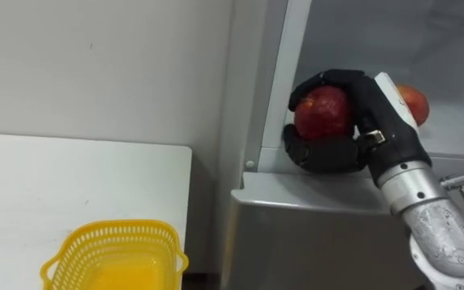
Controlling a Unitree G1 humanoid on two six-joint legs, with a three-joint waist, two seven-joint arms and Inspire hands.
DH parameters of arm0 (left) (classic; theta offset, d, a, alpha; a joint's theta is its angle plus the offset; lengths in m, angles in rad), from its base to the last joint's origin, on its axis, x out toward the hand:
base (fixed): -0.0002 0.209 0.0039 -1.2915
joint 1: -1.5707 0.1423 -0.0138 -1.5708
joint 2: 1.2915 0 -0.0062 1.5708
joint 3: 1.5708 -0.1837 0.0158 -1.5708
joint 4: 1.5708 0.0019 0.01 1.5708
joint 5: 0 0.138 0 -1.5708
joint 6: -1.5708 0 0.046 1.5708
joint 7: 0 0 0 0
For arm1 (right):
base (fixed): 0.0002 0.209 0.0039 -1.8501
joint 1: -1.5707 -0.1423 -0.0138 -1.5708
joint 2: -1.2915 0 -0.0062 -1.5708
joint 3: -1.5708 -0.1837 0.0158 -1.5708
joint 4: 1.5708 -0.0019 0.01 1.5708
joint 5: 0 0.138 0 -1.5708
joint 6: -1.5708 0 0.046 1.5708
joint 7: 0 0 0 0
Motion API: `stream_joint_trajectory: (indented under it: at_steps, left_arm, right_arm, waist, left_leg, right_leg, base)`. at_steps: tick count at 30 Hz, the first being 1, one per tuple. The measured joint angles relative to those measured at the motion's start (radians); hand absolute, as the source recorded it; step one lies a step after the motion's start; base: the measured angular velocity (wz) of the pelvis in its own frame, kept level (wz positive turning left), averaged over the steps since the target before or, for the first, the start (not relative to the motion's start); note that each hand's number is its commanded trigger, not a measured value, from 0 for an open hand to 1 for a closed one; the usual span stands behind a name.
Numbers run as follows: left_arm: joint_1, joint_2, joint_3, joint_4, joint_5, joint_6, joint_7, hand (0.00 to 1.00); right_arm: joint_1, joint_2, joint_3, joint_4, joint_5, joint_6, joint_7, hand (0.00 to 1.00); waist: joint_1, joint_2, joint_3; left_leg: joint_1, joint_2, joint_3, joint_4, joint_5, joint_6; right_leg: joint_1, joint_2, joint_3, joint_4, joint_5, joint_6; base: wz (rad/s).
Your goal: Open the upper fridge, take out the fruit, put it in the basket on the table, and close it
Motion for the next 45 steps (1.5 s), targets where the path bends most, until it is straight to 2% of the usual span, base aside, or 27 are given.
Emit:
stream_joint_trajectory:
  at_steps: [7, 13, 15, 19, 20, 21, 22, 25, 30, 31, 40, 45]
  left_arm:
    - [-0.031, 0.001, -0.022, 0.053, 0.0, -0.036, -0.001, 0.0]
    - [-0.033, 0.003, -0.021, 0.05, 0.001, -0.039, -0.006, 0.0]
    - [-0.032, 0.003, -0.021, 0.05, 0.001, -0.039, -0.007, 0.0]
    - [-0.034, 0.013, -0.016, 0.046, 0.003, -0.043, -0.01, 0.0]
    - [-0.031, 0.016, -0.015, 0.044, 0.003, -0.044, -0.01, 0.0]
    - [-0.031, 0.021, -0.004, 0.039, 0.003, -0.046, -0.01, 0.0]
    - [-0.025, 0.022, 0.01, 0.04, 0.002, -0.051, -0.009, 0.0]
    - [-0.005, 0.022, 0.022, 0.041, 0.001, -0.051, -0.011, 0.0]
    - [-0.008, 0.022, 0.022, 0.04, 0.0, -0.058, -0.01, 0.0]
    - [-0.01, 0.022, 0.022, 0.04, 0.0, -0.059, -0.011, 0.0]
    - [-0.017, 0.02, 0.022, 0.04, 0.0, -0.061, -0.029, 0.0]
    - [-0.027, 0.02, 0.001, 0.048, 0.0, -0.083, -0.02, 0.0]
  right_arm:
    - [0.039, -0.003, 0.0, -0.094, 0.0, 0.053, 0.008, 1.0]
    - [0.051, -0.005, 0.026, -0.16, -0.021, 0.066, 0.056, 1.0]
    - [0.05, -0.005, 0.08, -0.215, -0.016, 0.065, 0.104, 1.0]
    - [0.041, -0.003, 0.287, -0.336, 0.084, 0.05, 0.264, 1.0]
    - [0.039, -0.001, 0.303, -0.346, 0.1, 0.05, 0.287, 1.0]
    - [0.033, 0.0, 0.324, -0.364, 0.125, 0.05, 0.326, 1.0]
    - [0.018, 0.0, 0.333, -0.377, 0.145, 0.049, 0.362, 1.0]
    - [-0.021, 0.0, 0.333, -0.387, 0.188, 0.033, 0.432, 1.0]
    - [-0.051, 0.001, 0.333, -0.388, 0.219, 0.0, 0.524, 1.0]
    - [-0.051, 0.002, 0.333, -0.388, 0.218, -0.007, 0.544, 1.0]
    - [-0.051, 0.014, 0.333, -0.385, 0.206, -0.042, 0.62, 1.0]
    - [-0.05, 0.038, 0.333, -0.377, 0.164, -0.068, 0.612, 1.0]
  waist:
    - [-0.005, -0.011, -0.0023]
    - [-0.005, -0.011, -0.0044]
    - [-0.005, -0.011, -0.006]
    - [0.033, -0.023, -0.0131]
    - [0.039, -0.028, -0.0142]
    - [0.055, -0.038, -0.0137]
    - [0.064, -0.048, -0.0083]
    - [0.069, -0.055, -0.0039]
    - [0.069, -0.043, 0.0046]
    - [0.068, -0.042, 0.0058]
    - [0.068, -0.042, 0.0065]
    - [0.076, -0.042, 0.0079]
  left_leg:
    - [-0.001, 0.0, 0.004, 0.0, 0.0, 0.0]
    - [-0.001, 0.004, 0.027, 0.0, 0.0, 0.0]
    - [-0.001, 0.006, 0.027, 0.001, 0.0, 0.0]
    - [-0.007, 0.011, 0.021, 0.004, -0.002, -0.005]
    - [-0.008, 0.011, 0.017, 0.005, -0.002, -0.005]
    - [-0.01, 0.011, 0.007, 0.006, -0.002, -0.005]
    - [-0.01, 0.011, -0.004, 0.01, -0.002, -0.005]
    - [-0.017, 0.01, -0.031, 0.022, -0.006, -0.006]
    - [-0.037, 0.011, -0.048, 0.037, -0.002, -0.012]
    - [-0.043, 0.011, -0.051, 0.04, 0.001, -0.012]
    - [-0.04, 0.007, -0.057, 0.038, 0.008, -0.012]
    - [-0.036, 0.004, -0.058, 0.033, 0.008, -0.011]
  right_leg:
    - [-0.008, 0.0, 0.0, 0.0, 0.0, 0.0]
    - [-0.024, 0.003, 0.019, 0.005, 0.002, -0.004]
    - [-0.024, 0.006, 0.022, 0.006, 0.003, -0.005]
    - [-0.023, 0.008, 0.009, 0.008, 0.004, -0.007]
    - [-0.022, 0.008, 0.006, 0.008, 0.004, -0.007]
    - [-0.021, 0.007, -0.001, 0.014, 0.004, -0.007]
    - [-0.014, 0.007, -0.007, 0.018, 0.004, -0.007]
    - [0.001, 0.006, -0.014, 0.019, 0.005, -0.007]
    - [-0.002, 0.01, -0.011, 0.018, 0.004, -0.008]
    - [-0.005, 0.011, -0.008, 0.016, 0.002, -0.013]
    - [-0.005, 0.013, 0.009, 0.016, -0.001, -0.016]
    - [-0.004, 0.012, 0.012, 0.014, -0.001, -0.016]
  base:
    - [-0.07]
    - [-0.12]
    - [-0.03]
    - [0.12]
    - [0.18]
    - [0.24]
    - [0.28]
    - [0.25]
    - [0.1]
    - [0.08]
    - [0.02]
    - [0.0]
